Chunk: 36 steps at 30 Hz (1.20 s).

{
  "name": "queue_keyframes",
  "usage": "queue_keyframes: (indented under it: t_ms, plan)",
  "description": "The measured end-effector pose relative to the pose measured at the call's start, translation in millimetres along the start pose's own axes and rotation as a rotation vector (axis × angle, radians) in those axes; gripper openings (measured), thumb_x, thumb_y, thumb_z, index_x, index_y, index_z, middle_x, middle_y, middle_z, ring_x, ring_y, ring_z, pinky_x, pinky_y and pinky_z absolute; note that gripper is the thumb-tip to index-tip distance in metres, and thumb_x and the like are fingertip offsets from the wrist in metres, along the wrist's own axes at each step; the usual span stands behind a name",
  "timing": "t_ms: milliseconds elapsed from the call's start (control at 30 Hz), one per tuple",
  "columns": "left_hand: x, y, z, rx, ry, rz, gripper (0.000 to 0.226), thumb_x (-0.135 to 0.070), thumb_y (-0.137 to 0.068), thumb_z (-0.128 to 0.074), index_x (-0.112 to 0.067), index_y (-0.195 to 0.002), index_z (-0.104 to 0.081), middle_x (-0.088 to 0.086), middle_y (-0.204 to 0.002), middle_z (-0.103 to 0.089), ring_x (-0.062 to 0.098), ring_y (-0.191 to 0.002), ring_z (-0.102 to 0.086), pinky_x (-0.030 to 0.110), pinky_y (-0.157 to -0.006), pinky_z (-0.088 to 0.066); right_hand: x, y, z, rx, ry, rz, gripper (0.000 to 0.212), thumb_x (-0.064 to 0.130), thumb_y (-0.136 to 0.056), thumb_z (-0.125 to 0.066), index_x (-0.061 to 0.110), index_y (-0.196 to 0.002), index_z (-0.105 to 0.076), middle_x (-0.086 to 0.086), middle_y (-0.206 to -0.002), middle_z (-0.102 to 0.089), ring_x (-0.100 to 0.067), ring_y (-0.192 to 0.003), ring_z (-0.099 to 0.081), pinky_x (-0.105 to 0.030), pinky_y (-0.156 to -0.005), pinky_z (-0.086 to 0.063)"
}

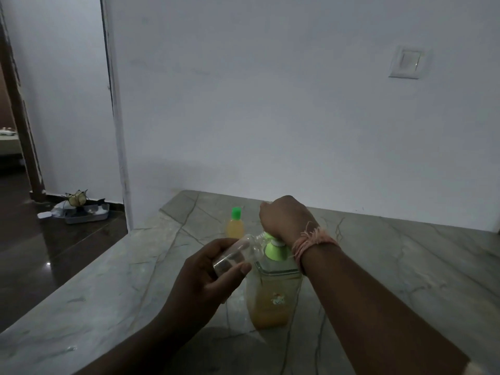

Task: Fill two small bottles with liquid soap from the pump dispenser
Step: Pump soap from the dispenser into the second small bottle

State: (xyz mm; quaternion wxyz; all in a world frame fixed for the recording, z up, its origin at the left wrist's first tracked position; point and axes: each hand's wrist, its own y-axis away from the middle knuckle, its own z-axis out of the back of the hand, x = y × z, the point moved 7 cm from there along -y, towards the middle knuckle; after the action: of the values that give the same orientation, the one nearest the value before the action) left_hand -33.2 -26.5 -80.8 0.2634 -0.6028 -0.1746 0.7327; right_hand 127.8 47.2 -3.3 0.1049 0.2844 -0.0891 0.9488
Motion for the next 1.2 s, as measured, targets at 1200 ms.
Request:
queue_keyframes:
  t_ms: [1200]
  plan:
    - [5.9,1.4,-1.2,0.099,0.192,0.026,0.036,-0.05,-0.093,-0.051,-0.026,-0.116,-0.066,0.001,-0.072,-0.057,0.012,-0.053,-0.047,0.025,-0.046,-0.038,8.6,-1.1,-2.2,0.067,0.172,0.116,0.036,0.034,-0.102,-0.034,0.009,-0.095,-0.059,-0.016,-0.119,-0.061,-0.03,-0.098,-0.054,-0.031,-0.08,-0.039]
